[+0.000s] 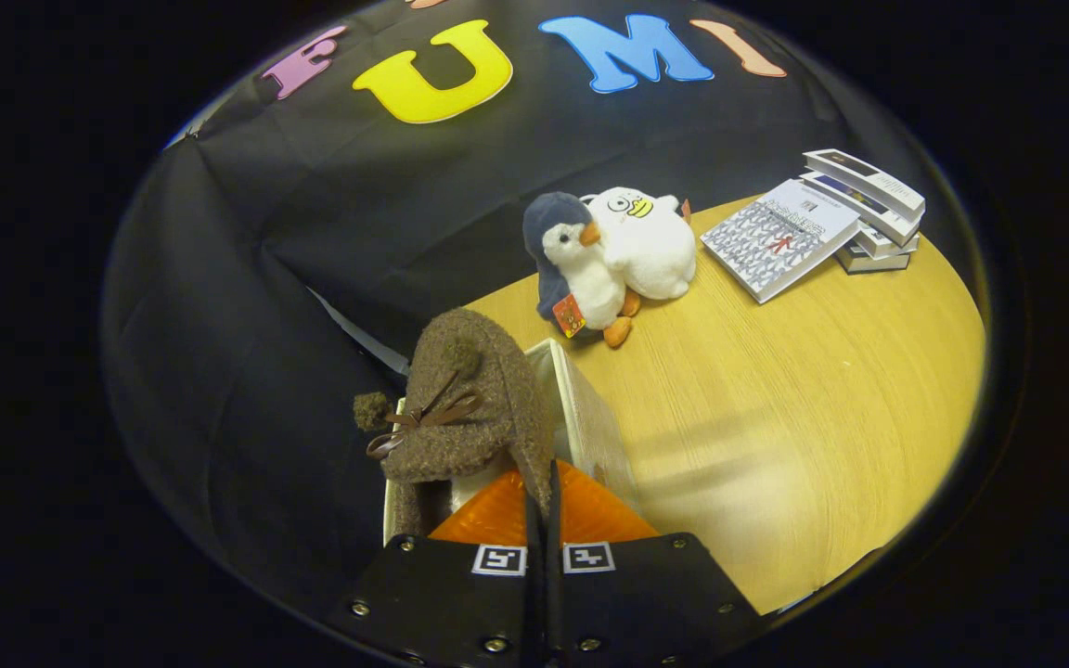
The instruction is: Open the storage box then place both shoes into the box .Put the left shoe in first, then the right shoe, with the right side of both shoes facing outward in a uniform manner.
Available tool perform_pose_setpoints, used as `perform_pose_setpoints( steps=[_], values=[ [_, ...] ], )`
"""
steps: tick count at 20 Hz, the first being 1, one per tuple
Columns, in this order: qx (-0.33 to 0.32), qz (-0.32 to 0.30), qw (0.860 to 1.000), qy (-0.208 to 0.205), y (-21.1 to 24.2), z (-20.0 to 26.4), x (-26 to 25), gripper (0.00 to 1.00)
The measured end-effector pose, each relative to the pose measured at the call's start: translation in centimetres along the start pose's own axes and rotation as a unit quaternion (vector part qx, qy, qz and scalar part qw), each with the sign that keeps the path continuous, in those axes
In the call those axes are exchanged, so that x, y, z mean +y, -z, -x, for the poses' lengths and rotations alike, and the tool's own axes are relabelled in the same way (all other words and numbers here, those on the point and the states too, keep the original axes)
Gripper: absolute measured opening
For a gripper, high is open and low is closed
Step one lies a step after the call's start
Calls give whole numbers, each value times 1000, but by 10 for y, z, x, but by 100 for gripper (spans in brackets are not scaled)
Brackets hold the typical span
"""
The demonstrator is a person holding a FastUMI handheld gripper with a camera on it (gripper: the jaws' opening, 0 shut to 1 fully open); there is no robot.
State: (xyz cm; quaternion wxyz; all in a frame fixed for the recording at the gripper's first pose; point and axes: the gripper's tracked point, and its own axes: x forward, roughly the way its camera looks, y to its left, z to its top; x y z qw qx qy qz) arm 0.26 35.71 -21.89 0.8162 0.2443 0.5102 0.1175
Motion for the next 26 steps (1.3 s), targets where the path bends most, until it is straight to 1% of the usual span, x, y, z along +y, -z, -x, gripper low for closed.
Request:
perform_pose_setpoints(
  steps=[2, 4, 5, 7, 9, 10, 11, 12, 16, 19, 22, 26],
  values=[
    [7, -10, 1000, 4, 10, -7, -1, 0],
    [6, -15, 1000, 17, 16, -11, -7, 1],
    [4, -13, 1000, 12, 16, -11, -3, 3],
    [-10, -6, 1000, -11, 11, -10, 10, 13],
    [-25, 17, 999, -19, 3, -3, 17, 50],
    [-33, 33, 999, -16, 0, 2, 18, 73],
    [-47, 52, 997, -15, -5, 5, 19, 81],
    [-60, 68, 996, -15, -11, 9, 20, 98],
    [-137, 136, 980, -40, -42, 45, 29, 98],
    [-187, 163, 967, -53, -66, 77, 26, 98],
    [-235, 188, 953, -45, -93, 113, 9, 98],
    [-283, 223, 933, -19, -122, 158, -21, 98]
  ],
)
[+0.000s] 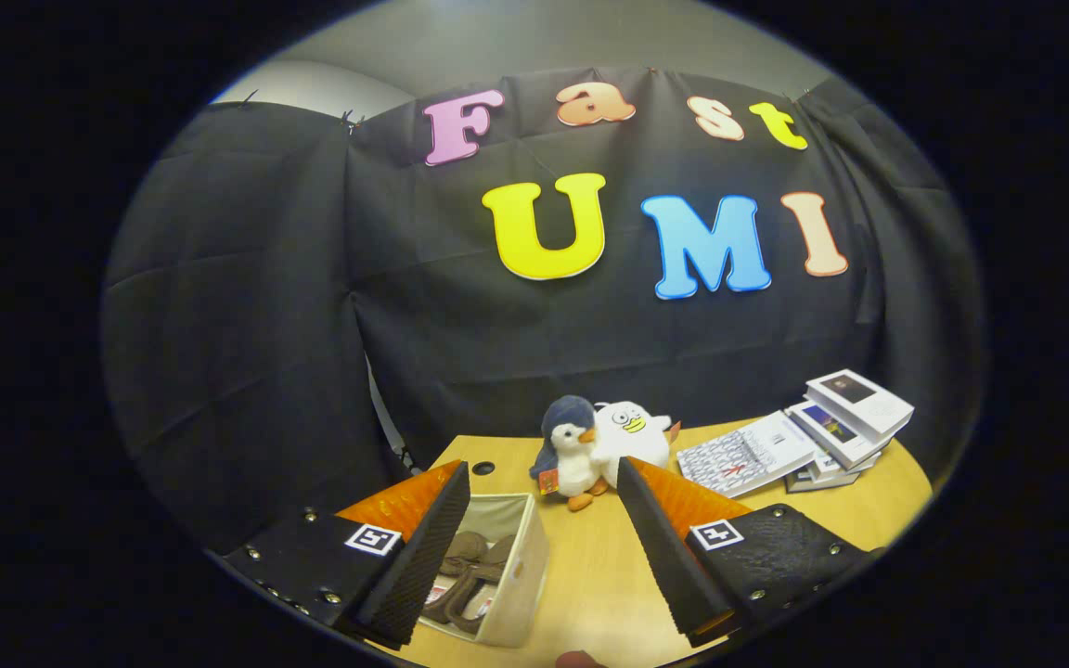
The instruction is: Open the storage box then place both shoes into the box .Put the left shoe in first, then the right shoe, with the right side of both shoes facing outward in a uniform manner.
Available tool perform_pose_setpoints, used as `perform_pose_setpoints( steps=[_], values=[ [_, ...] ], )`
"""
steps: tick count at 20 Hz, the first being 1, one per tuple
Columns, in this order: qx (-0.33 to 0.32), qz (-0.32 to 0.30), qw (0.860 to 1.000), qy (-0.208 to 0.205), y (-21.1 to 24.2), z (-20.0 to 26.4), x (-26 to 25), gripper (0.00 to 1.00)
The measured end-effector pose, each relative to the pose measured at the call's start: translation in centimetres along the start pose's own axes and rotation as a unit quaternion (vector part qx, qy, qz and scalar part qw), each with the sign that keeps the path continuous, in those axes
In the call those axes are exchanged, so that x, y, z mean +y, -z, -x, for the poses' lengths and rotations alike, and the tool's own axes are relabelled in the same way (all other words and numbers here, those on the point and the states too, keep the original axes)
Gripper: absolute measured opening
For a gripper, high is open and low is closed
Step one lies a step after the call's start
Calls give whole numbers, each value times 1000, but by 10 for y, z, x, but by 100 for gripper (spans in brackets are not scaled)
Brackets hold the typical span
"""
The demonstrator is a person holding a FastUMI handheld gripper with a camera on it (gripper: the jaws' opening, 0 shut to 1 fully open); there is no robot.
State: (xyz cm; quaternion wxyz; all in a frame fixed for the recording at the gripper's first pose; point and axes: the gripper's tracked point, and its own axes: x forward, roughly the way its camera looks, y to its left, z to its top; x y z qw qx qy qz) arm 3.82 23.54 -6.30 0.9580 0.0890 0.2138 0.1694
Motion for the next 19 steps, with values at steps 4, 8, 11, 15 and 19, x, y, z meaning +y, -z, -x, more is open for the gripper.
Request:
perform_pose_setpoints(
  steps=[4, 8, 11, 15, 19],
  values=[
    [-35, 26, 998, 35, -24, 31, -48, 98],
    [-72, 53, 993, 77, -44, 56, -96, 98],
    [-87, 63, 989, 97, -50, 70, -122, 98],
    [-106, 65, 985, 121, -50, 80, -157, 98],
    [-99, 54, 983, 144, -38, 80, -188, 97]
  ],
)
